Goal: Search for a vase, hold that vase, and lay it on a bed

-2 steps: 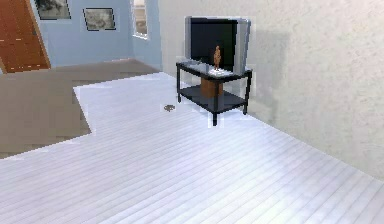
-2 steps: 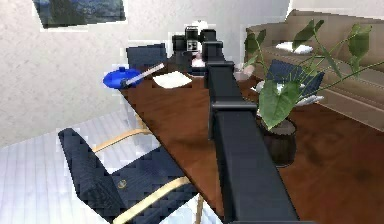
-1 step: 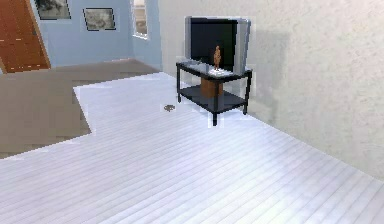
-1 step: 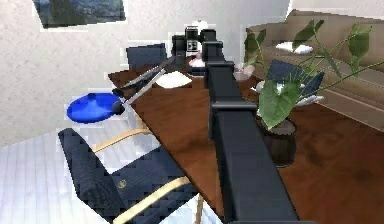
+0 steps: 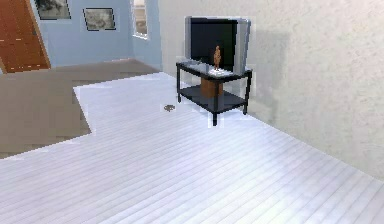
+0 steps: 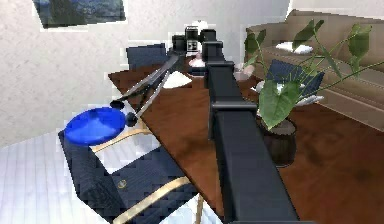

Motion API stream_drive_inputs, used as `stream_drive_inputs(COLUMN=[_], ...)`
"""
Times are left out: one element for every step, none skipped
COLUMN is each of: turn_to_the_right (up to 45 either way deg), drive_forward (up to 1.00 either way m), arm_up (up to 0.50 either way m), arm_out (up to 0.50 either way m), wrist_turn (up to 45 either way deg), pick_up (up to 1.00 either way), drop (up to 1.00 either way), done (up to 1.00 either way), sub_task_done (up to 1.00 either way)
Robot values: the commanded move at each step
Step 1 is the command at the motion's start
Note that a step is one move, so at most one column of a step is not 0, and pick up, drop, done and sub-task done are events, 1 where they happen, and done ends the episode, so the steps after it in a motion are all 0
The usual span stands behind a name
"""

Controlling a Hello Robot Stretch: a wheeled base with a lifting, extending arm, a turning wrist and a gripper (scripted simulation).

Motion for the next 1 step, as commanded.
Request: stream_drive_inputs(turn_to_the_right=[0.0], drive_forward=[0.0], arm_up=[0.0], arm_out=[-0.48], wrist_turn=[0.0], pick_up=[0.0], drop=[0.0], done=[0.0], sub_task_done=[0.0])
